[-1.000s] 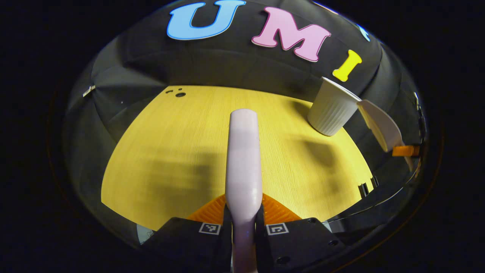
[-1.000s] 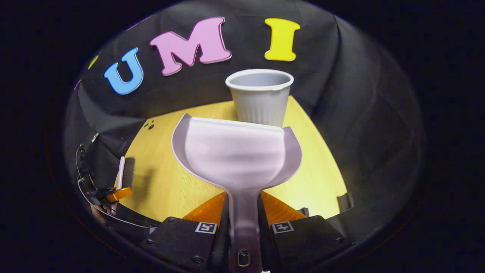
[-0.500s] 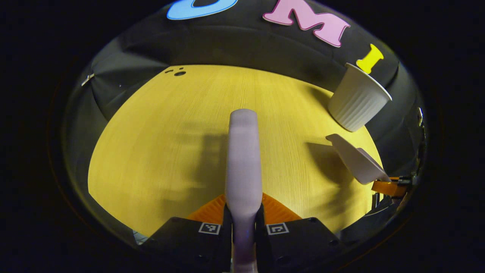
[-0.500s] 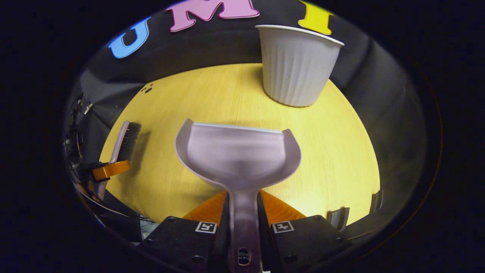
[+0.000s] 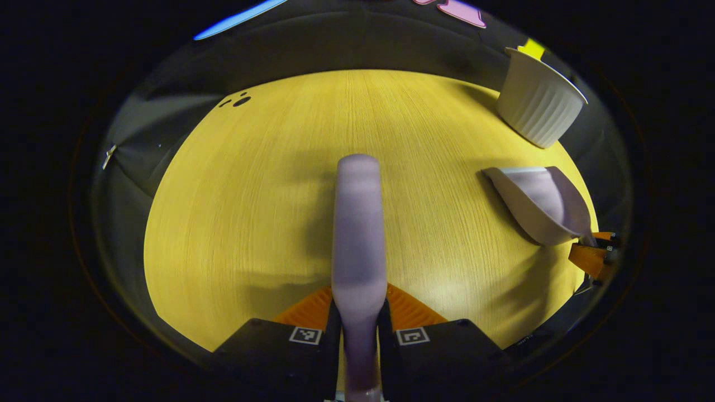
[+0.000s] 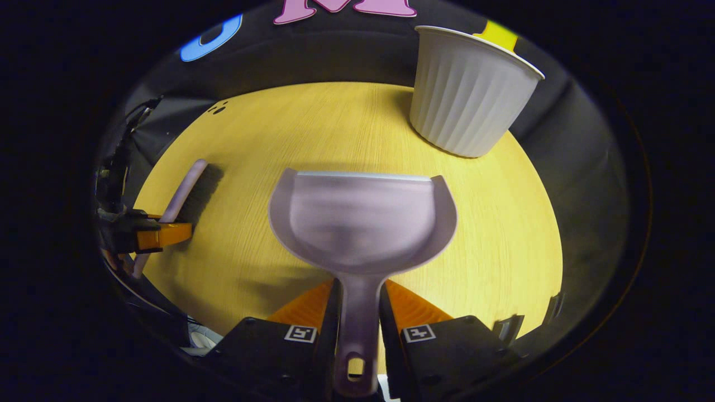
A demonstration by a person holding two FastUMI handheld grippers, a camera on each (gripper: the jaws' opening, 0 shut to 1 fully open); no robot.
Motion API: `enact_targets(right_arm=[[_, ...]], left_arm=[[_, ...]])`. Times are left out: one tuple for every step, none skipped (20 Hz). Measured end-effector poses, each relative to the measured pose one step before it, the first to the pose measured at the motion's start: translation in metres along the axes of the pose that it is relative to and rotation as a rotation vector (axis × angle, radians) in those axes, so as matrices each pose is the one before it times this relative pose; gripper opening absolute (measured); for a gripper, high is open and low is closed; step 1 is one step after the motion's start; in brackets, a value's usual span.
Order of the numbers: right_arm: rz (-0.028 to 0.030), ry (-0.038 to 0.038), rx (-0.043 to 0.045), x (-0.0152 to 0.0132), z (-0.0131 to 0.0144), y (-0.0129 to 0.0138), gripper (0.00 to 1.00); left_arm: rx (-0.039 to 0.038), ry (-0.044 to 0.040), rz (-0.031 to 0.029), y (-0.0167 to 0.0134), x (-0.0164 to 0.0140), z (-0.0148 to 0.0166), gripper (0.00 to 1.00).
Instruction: Pick up the small broom and dustpan from the desktop, sweep the trash into the dustpan with the broom, and then empty the trash into the garbage bin.
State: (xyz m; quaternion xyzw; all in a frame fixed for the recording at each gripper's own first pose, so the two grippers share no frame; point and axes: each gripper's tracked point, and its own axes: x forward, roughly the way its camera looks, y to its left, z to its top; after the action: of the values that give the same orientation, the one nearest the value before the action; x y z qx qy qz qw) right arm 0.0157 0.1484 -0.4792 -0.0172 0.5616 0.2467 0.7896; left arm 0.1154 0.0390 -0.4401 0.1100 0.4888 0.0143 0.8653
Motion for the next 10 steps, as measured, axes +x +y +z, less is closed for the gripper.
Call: enact_targets(right_arm=[[0.00999, -0.00154, 0.00992, 0.00299, -0.00002, 0.00268, 0.42], [0.00613, -0.00145, 0.00856, -0.00190, 0.00131, 0.00293, 0.45], [0.00590, -0.00001, 0.00567, -0.00033, 0.00105, 0.00108, 0.48], [0.00918, -0.00450, 0.00621, -0.00137, 0.00020, 0.00183, 0.48], [0.00684, -0.00920, 0.00994, -0.00167, 0.00331, 0.00272, 0.56], [-0.00114, -0.01395, 0.00873, -0.00198, 0.00368, 0.00000, 0.70], [-0.00612, -0.01654, 0.00524, -0.00373, 0.00438, -0.00096, 0.83], [-0.00857, -0.01396, 0.00541, -0.00516, 0.00327, -0.00042, 0.97], [-0.00645, -0.02540, 0.00627, -0.00627, 0.00605, -0.00037, 0.97], [-0.00931, -0.03154, 0.00379, -0.00773, 0.00760, -0.00193, 0.98]], left_arm=[[0.00990, -0.00430, 0.00086, -0.00087, -0.00056, 0.00202, 0.37], [0.01202, -0.01002, 0.00291, -0.00226, -0.00048, 0.00388, 0.39], [0.01322, -0.01169, 0.00155, 0.00077, -0.00124, 0.00311, 0.47], [0.00880, -0.01638, -0.00047, 0.00101, -0.00298, 0.00289, 0.54], [0.00563, -0.02120, 0.00104, 0.00040, -0.00658, 0.00315, 0.69], [0.00551, -0.02215, 0.00074, 0.00113, -0.00758, 0.00267, 0.84], [0.01236, -0.02297, 0.01241, 0.00240, -0.00794, 0.00399, 1.00], [0.01635, -0.03087, 0.01764, 0.00543, -0.00985, 0.00388, 0.95], [0.01223, -0.04294, 0.02179, 0.00534, -0.01169, 0.00612, 0.96], [0.00332, -0.04834, 0.01493, 0.00357, -0.01454, 0.00790, 0.98]])
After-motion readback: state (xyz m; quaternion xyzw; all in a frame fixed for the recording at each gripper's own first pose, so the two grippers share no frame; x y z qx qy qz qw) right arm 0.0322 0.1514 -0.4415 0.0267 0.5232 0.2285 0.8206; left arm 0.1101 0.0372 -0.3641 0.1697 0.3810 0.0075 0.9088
